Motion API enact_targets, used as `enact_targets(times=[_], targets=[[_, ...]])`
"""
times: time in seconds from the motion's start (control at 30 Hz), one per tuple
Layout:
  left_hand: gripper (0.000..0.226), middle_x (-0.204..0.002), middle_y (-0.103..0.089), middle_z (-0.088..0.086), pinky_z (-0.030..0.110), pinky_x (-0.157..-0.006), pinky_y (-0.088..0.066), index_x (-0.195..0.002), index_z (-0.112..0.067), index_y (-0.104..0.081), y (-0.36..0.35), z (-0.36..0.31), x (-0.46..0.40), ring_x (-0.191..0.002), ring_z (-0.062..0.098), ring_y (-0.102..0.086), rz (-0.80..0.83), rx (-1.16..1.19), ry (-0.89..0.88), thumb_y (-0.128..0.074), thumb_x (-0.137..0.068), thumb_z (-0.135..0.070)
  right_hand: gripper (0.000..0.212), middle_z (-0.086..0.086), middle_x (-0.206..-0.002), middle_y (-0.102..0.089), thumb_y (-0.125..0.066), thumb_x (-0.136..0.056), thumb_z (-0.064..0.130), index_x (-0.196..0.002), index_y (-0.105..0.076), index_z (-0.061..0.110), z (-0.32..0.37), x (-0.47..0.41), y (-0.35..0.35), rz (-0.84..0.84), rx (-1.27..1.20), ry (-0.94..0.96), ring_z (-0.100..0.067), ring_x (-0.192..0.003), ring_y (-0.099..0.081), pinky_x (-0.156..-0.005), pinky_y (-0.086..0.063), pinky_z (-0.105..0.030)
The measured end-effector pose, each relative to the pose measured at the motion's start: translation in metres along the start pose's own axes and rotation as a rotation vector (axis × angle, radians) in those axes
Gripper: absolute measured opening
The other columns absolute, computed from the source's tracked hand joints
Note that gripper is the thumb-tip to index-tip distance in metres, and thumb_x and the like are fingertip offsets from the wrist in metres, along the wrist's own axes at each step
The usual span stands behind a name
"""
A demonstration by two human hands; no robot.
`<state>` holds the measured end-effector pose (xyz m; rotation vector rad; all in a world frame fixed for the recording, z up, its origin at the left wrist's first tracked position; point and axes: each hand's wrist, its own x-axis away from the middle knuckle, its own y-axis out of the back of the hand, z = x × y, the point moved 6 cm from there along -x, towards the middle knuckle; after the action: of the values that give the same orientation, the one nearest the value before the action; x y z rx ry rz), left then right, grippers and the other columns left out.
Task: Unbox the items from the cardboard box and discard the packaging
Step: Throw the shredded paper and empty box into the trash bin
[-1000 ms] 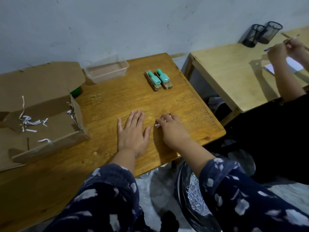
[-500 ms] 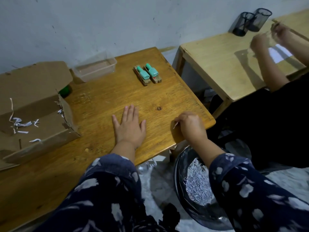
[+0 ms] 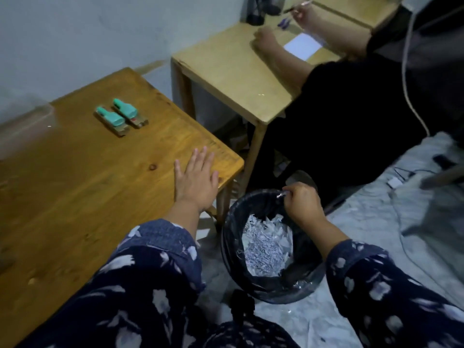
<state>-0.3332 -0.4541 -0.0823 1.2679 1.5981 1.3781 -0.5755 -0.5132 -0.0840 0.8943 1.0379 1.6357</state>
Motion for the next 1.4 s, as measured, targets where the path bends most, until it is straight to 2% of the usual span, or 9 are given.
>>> enact_targets(times=[0.17, 0.27, 0.4, 0.53, 0.73, 0.97, 1.1, 1.27, 1.4], targets=[[0.055, -0.16, -0.014, -0.005, 0.053, -0.117, -0.002, -0.15, -0.025, -0.023, -0.001, 0.001, 0.0, -0.148, 0.012, -0.004, -0.096, -0.004, -0.01, -0.024, -0.098, -0.044, 0.043, -0.017, -0.111, -0.07, -0.049, -0.083, 0.0, -0.12, -0.067, 0.013, -0.037, 0.007, -0.025, 0.199, 0.028, -0.136, -0.033, -0.096, -0.066, -0.076, -0.05, -0.033], [0.054, -0.16, -0.017, -0.004, 0.053, -0.117, -0.003, -0.149, -0.025, -0.027, -0.002, 0.0, 0.0, -0.148, 0.013, -0.007, -0.117, 0.015, -0.003, -0.027, -0.097, -0.042, 0.047, -0.016, -0.11, -0.07, -0.048, -0.085, -0.009, -0.121, -0.066, 0.016, -0.054, 0.006, -0.032, 0.163, 0.033, -0.171, -0.033, -0.096, -0.066, -0.076, -0.05, -0.035], [0.054, -0.159, -0.018, -0.004, 0.053, -0.117, -0.003, -0.148, -0.025, -0.028, -0.002, 0.002, -0.001, -0.148, 0.014, -0.009, -0.128, 0.009, -0.005, -0.028, -0.097, -0.042, 0.04, -0.018, -0.104, -0.071, -0.05, -0.086, -0.007, -0.116, -0.067, 0.014, -0.068, 0.003, -0.036, 0.118, 0.005, -0.245, -0.035, -0.09, -0.065, -0.072, -0.051, -0.036], [0.054, -0.159, -0.019, -0.003, 0.053, -0.117, -0.004, -0.148, -0.024, -0.029, -0.003, 0.002, -0.002, -0.147, 0.014, -0.011, -0.133, 0.012, -0.005, -0.03, -0.097, -0.041, 0.029, -0.012, -0.106, -0.07, -0.062, -0.085, 0.006, -0.111, -0.068, 0.016, -0.073, 0.005, -0.039, 0.178, 0.009, -0.266, -0.033, -0.096, -0.064, -0.077, -0.052, -0.036], [0.055, -0.159, -0.019, -0.003, 0.053, -0.116, -0.004, -0.148, -0.024, -0.028, -0.004, 0.001, -0.002, -0.147, 0.015, -0.01, -0.138, -0.002, -0.011, -0.028, -0.097, -0.042, 0.026, -0.006, -0.113, -0.068, -0.058, -0.089, 0.019, -0.112, -0.067, 0.024, -0.056, 0.008, -0.037, 0.242, 0.052, -0.237, -0.029, -0.102, -0.063, -0.076, -0.052, -0.036], [0.055, -0.161, -0.003, -0.006, 0.051, -0.116, 0.006, -0.152, -0.028, -0.012, 0.0, 0.004, 0.002, -0.148, 0.013, 0.004, 0.017, 0.03, -0.056, -0.022, -0.101, -0.044, 0.026, -0.001, -0.113, -0.068, -0.051, -0.09, 0.023, -0.109, -0.067, 0.029, 0.023, -0.004, -0.015, 0.184, 0.029, -0.086, -0.026, -0.101, -0.064, -0.076, -0.053, -0.035], [0.046, -0.159, -0.02, -0.007, 0.049, -0.118, -0.001, -0.145, -0.029, -0.034, 0.023, 0.023, 0.007, -0.147, 0.012, -0.009, 0.146, 0.209, -0.074, -0.04, -0.099, -0.031, 0.026, -0.004, -0.108, -0.069, -0.047, -0.09, 0.023, -0.106, -0.067, 0.028, 0.091, -0.013, 0.0, 0.153, 0.03, 0.047, -0.027, -0.096, -0.064, -0.073, -0.054, -0.037], [0.033, -0.147, -0.044, -0.004, 0.038, -0.116, -0.022, -0.127, -0.028, -0.056, 0.076, 0.099, 0.034, -0.143, 0.012, -0.026, 0.051, 0.319, 0.116, -0.041, -0.098, -0.022, 0.027, -0.002, -0.108, -0.067, -0.046, -0.093, 0.023, -0.11, -0.067, 0.026, 0.204, -0.015, 0.0, 0.185, 0.047, 0.268, -0.023, -0.095, -0.064, -0.071, -0.053, -0.033], [0.034, -0.147, -0.044, 0.001, 0.036, -0.111, -0.024, -0.127, -0.028, -0.057, 0.129, 0.167, 0.076, -0.142, 0.014, -0.029, -0.095, 0.29, 0.28, -0.041, -0.098, -0.02, 0.025, 0.0, -0.111, -0.066, -0.047, -0.094, 0.023, -0.111, -0.065, 0.029, 0.305, -0.001, -0.017, 0.223, 0.058, 0.455, -0.02, -0.096, -0.063, -0.077, -0.055, -0.036]])
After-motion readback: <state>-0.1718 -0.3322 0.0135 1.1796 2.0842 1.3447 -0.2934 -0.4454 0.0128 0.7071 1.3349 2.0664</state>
